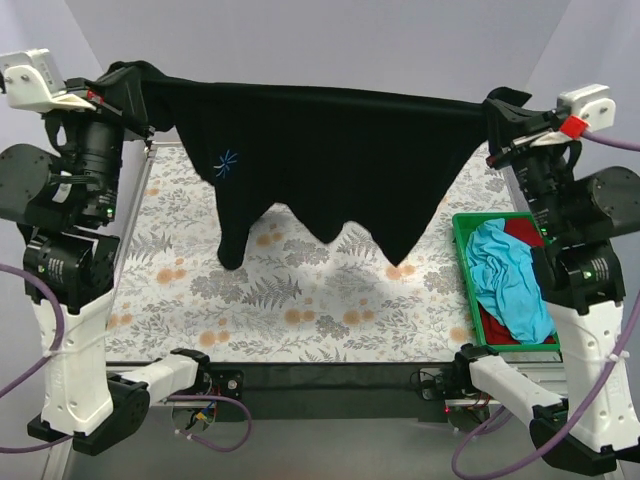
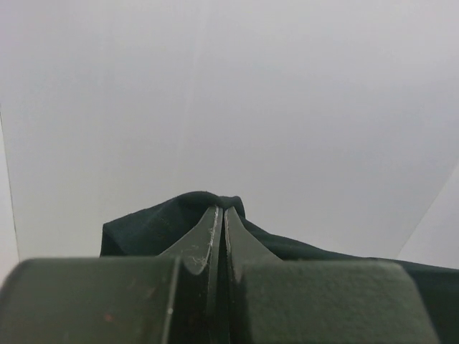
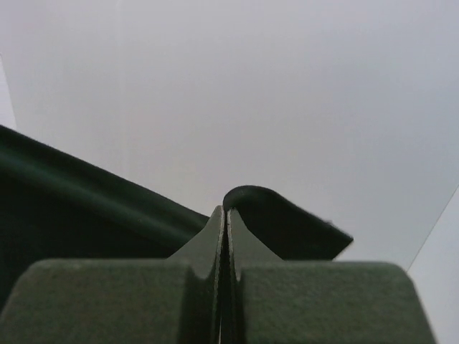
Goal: Fold and stack the t-shirts
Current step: Flatten the tshirt out
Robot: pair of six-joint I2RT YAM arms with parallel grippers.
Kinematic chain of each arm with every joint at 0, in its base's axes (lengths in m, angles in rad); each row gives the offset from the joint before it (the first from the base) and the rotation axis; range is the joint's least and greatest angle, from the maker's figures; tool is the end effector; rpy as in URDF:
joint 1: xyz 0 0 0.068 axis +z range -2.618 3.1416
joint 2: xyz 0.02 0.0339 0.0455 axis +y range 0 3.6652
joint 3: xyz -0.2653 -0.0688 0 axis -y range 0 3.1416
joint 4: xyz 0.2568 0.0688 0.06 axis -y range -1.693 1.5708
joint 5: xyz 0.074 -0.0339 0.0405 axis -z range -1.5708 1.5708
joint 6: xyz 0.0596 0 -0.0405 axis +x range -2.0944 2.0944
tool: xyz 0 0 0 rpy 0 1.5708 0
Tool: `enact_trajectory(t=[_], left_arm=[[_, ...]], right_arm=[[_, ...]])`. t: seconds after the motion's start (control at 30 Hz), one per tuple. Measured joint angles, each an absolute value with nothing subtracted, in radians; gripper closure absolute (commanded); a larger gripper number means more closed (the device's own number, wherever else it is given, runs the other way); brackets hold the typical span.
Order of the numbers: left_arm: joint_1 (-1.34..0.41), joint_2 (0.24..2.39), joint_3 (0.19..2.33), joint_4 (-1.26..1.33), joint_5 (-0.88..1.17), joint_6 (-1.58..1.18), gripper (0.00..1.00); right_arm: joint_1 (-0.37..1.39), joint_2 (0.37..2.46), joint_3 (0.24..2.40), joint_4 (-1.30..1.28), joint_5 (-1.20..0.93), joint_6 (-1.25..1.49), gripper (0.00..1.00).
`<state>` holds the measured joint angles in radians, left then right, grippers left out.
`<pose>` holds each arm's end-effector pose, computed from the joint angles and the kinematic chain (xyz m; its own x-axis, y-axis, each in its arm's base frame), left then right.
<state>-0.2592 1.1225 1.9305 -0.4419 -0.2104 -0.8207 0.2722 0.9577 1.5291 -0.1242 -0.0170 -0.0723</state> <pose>0.1603 -0.0296 0.6270 0.1904 -0.7907 -0.5818 0.2955 0.6114 -0.7341 0.1648 0.0470 0.5776 0.4359 0.0467 -0.8988 -0.2527 0.9648 -0.0725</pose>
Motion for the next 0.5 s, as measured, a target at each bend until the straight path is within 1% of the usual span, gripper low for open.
enact_trajectory(t=[0.17, 0.3, 0.4, 0.5], left_arm=[[-0.259, 1.157, 2.033, -0.458, -0.190, -0.749, 1.00], [-0.271, 1.217, 2.032, -0.429, -0.215, -0.671, 1.00], [-0.279, 1.279, 1.968, -0.358, -0.255, -0.610, 1.00], [-0.279, 1.365, 1.850, -0.252, -0.301, -0.561, 0.99]], right_arm=[[0.273, 0.939, 1.580, -0.130, -0.058, -0.102, 0.99], [0.273, 0.987, 1.630, -0.137, -0.059, -0.119, 0.99], [0.272, 1.052, 1.637, -0.139, -0.046, -0.133, 0.99], [0.268, 1.145, 1.635, -0.144, -0.022, -0.138, 0.99]])
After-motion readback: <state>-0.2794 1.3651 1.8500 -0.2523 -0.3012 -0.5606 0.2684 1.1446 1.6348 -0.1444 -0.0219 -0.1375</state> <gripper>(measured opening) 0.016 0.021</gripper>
